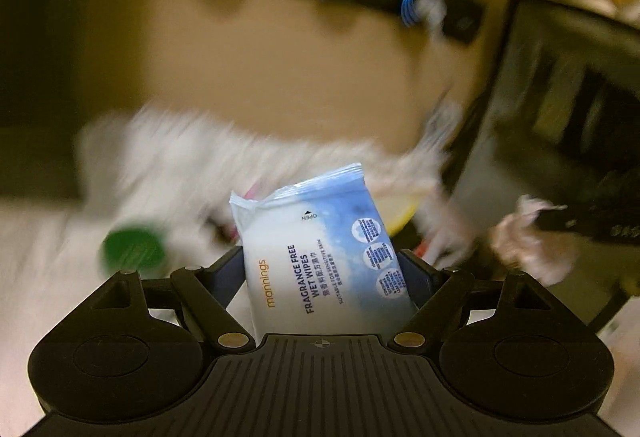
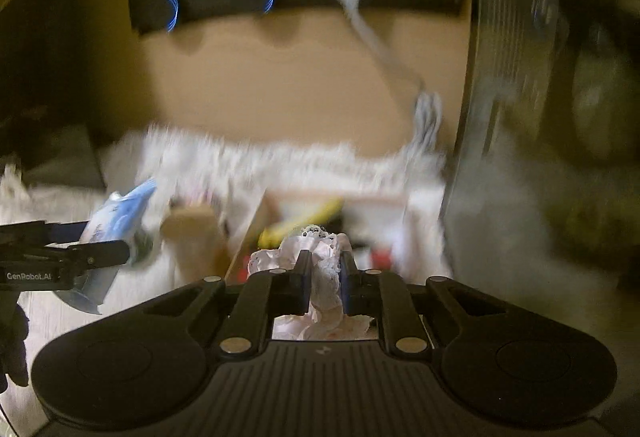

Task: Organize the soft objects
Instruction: 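Carry the tissue and wipes pack into the pink box and open both grippers, then grasp the pink Kleenex pack with the right gripper while the left reaches the black bow clip, then grasp the black bow clip with the left gripper while the right lifts the Kleenex pack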

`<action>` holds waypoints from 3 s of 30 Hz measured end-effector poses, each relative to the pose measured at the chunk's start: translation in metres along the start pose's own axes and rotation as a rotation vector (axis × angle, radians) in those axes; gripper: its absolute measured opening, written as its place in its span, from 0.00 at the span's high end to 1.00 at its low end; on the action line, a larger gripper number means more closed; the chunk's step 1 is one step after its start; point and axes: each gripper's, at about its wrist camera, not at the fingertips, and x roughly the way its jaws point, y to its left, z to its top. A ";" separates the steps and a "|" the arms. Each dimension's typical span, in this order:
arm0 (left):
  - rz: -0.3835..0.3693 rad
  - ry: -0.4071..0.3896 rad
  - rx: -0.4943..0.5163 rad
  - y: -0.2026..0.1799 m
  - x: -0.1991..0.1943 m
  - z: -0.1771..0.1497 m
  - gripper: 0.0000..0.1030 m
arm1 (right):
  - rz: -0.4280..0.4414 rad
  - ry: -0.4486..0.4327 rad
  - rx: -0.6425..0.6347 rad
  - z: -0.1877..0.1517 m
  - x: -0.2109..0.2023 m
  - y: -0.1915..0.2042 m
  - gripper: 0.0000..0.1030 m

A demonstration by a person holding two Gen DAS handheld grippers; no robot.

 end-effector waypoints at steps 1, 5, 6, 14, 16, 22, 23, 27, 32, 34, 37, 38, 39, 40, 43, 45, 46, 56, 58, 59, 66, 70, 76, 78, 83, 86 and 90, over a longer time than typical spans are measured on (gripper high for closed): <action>-0.033 -0.012 -0.003 -0.008 0.007 0.013 0.17 | -0.002 -0.016 -0.001 0.012 -0.003 -0.004 0.86; -0.142 -0.039 -0.057 -0.035 0.050 0.044 0.16 | -0.004 -0.009 0.053 0.059 0.003 -0.019 0.86; -0.157 -0.037 -0.064 -0.042 0.064 0.045 0.16 | -0.008 -0.007 0.065 0.066 0.007 -0.022 0.86; -0.058 0.162 0.141 -0.087 0.173 0.000 0.20 | -0.072 0.201 0.221 0.087 0.112 -0.044 0.86; -0.098 0.144 0.100 -0.085 0.168 -0.001 0.20 | -0.089 0.275 0.257 0.079 0.148 -0.050 0.86; -0.045 0.062 0.141 -0.073 0.132 0.004 0.31 | -0.091 0.425 0.310 0.049 0.212 -0.053 0.86; -0.038 0.057 0.130 -0.070 0.126 0.003 0.31 | -0.095 0.449 0.299 0.044 0.220 -0.052 0.86; -0.016 0.018 0.027 -0.043 0.091 0.005 0.31 | -0.112 0.455 0.322 0.042 0.226 -0.059 0.74; 0.099 0.007 -0.115 0.009 0.032 -0.019 0.31 | -0.102 0.233 0.287 0.069 0.171 -0.051 0.33; 0.145 0.034 -0.145 0.029 0.014 -0.034 0.31 | -0.107 0.200 0.243 0.080 0.155 -0.039 0.33; 0.210 0.098 -0.205 0.060 -0.010 -0.058 0.32 | -0.085 0.178 0.198 0.089 0.137 -0.013 0.33; 0.228 0.116 -0.227 0.071 -0.016 -0.067 0.32 | -0.059 0.178 0.194 0.092 0.136 -0.003 0.33; 0.238 0.125 -0.243 0.079 -0.020 -0.072 0.32 | -0.022 0.182 0.195 0.095 0.134 0.008 0.33; 0.245 0.131 -0.258 0.086 -0.024 -0.079 0.32 | 0.025 0.195 0.199 0.096 0.136 0.020 0.33; 0.258 0.136 -0.292 0.100 -0.034 -0.089 0.32 | 0.132 0.271 0.230 0.096 0.151 0.059 0.33; 0.231 0.131 -0.301 0.106 -0.042 -0.093 0.32 | 0.176 0.326 0.227 0.094 0.169 0.089 0.33; 0.221 0.129 -0.293 0.107 -0.047 -0.095 0.32 | 0.181 0.341 0.206 0.093 0.178 0.107 0.33; 0.177 0.120 -0.335 0.147 -0.083 -0.122 0.32 | -0.029 0.505 0.052 0.072 0.283 0.195 0.78; 0.172 0.115 -0.344 0.155 -0.087 -0.125 0.32 | -0.002 0.517 0.069 0.074 0.279 0.192 0.82; 0.168 0.113 -0.345 0.159 -0.087 -0.124 0.32 | 0.022 0.499 0.075 0.076 0.270 0.191 0.82; 0.118 0.063 -0.241 0.164 -0.076 -0.077 0.32 | 0.240 0.373 0.119 0.083 0.159 0.173 0.83; -0.008 0.086 -0.035 0.143 -0.050 -0.022 0.32 | 0.295 0.360 0.150 0.059 0.104 0.143 0.83; -0.142 0.286 0.385 0.098 0.035 0.050 0.31 | 0.253 0.413 0.150 -0.006 0.079 0.115 0.82; -0.115 0.380 0.495 0.085 0.074 0.061 0.31 | 0.264 0.437 0.199 -0.025 0.083 0.109 0.82; -0.065 0.617 0.743 0.062 0.150 0.055 0.45 | 0.293 0.437 0.275 -0.057 0.082 0.101 0.82; -0.043 0.737 0.856 0.057 0.183 0.043 0.45 | 0.295 0.421 0.275 -0.064 0.077 0.100 0.82; -0.068 0.834 0.860 0.057 0.212 0.029 0.45 | 0.285 0.415 0.265 -0.075 0.072 0.096 0.82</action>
